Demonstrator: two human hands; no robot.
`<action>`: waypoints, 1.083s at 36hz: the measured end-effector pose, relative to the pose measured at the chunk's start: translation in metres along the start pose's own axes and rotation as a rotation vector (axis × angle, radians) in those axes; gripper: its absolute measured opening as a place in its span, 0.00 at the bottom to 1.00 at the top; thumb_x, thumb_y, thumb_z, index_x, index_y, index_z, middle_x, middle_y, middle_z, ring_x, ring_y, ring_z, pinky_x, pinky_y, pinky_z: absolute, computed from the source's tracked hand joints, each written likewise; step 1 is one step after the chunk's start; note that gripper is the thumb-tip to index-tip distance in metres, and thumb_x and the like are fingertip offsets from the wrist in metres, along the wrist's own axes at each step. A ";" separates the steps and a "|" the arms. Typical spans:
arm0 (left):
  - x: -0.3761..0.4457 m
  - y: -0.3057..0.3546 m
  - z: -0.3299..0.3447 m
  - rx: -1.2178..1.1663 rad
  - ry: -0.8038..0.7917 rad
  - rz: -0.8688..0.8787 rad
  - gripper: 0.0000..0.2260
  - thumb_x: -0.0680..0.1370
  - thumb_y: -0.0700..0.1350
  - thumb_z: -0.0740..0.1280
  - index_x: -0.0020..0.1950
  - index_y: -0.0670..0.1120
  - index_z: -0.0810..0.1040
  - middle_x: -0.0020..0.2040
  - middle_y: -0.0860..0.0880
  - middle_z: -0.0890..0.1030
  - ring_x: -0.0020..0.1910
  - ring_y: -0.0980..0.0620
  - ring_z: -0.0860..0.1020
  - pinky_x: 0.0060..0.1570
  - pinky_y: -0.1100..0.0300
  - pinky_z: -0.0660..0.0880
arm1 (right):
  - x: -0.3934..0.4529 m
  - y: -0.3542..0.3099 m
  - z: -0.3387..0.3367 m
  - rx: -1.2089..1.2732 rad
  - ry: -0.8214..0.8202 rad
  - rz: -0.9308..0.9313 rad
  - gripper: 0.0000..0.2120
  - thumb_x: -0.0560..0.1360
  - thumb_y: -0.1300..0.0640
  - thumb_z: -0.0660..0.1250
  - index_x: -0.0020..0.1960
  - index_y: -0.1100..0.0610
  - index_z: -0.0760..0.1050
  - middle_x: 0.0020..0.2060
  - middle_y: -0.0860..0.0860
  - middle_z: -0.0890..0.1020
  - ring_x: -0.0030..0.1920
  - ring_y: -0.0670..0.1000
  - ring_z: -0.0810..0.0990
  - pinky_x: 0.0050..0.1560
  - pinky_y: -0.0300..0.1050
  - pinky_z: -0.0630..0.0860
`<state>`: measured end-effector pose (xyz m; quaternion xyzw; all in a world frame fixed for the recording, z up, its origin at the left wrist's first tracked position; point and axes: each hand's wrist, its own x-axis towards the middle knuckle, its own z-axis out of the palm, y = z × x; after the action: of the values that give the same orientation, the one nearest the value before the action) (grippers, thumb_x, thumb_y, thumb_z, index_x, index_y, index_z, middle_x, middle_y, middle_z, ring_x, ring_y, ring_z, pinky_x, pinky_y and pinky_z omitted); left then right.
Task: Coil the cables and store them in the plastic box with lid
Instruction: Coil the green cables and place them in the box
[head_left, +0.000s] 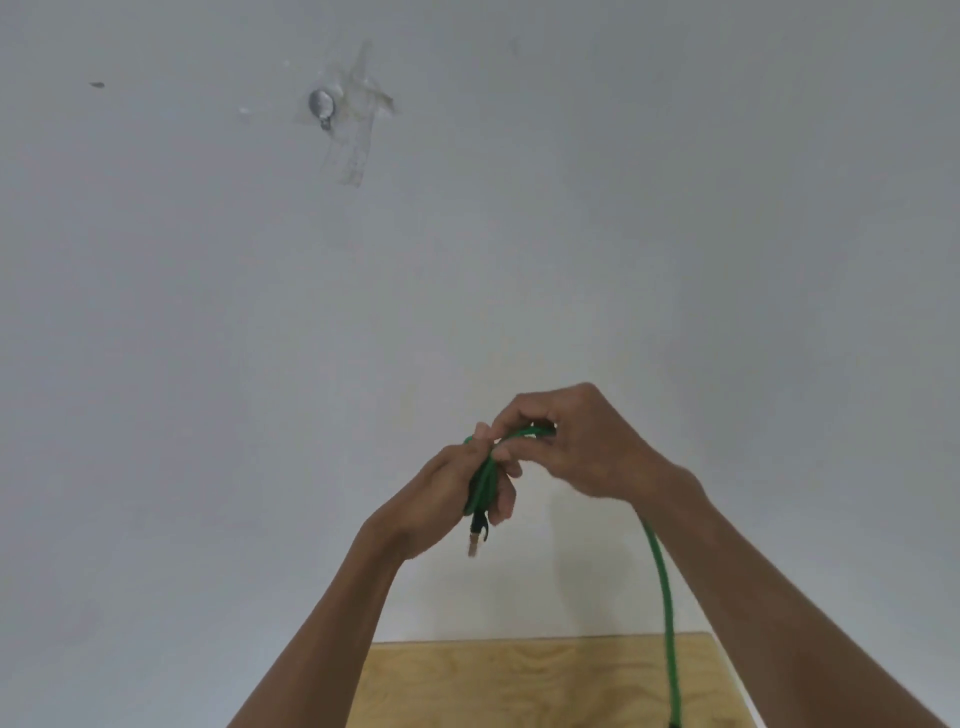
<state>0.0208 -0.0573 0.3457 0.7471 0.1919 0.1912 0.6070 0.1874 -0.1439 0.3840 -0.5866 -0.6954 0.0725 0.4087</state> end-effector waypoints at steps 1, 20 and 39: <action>-0.001 0.002 0.003 -0.071 -0.027 -0.028 0.29 0.84 0.61 0.45 0.50 0.40 0.76 0.36 0.41 0.78 0.35 0.46 0.74 0.43 0.55 0.73 | 0.005 0.000 -0.004 0.052 0.008 -0.015 0.06 0.69 0.55 0.78 0.42 0.47 0.82 0.34 0.44 0.85 0.32 0.52 0.79 0.37 0.50 0.77; 0.000 0.026 0.026 -0.521 -0.181 0.070 0.22 0.84 0.56 0.54 0.49 0.39 0.77 0.29 0.43 0.76 0.31 0.45 0.73 0.39 0.55 0.74 | -0.019 0.046 0.061 0.840 0.089 0.214 0.15 0.71 0.49 0.75 0.27 0.48 0.80 0.20 0.45 0.78 0.22 0.44 0.74 0.29 0.39 0.68; 0.033 0.009 -0.001 -0.186 0.162 0.156 0.25 0.81 0.59 0.53 0.54 0.38 0.75 0.35 0.44 0.78 0.36 0.46 0.74 0.45 0.46 0.70 | -0.068 0.001 0.115 0.456 0.415 0.470 0.09 0.79 0.56 0.66 0.43 0.51 0.82 0.28 0.46 0.81 0.23 0.43 0.69 0.29 0.34 0.68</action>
<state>0.0486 -0.0406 0.3564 0.6825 0.1631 0.3146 0.6392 0.1114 -0.1593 0.2750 -0.6263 -0.4108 0.1966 0.6328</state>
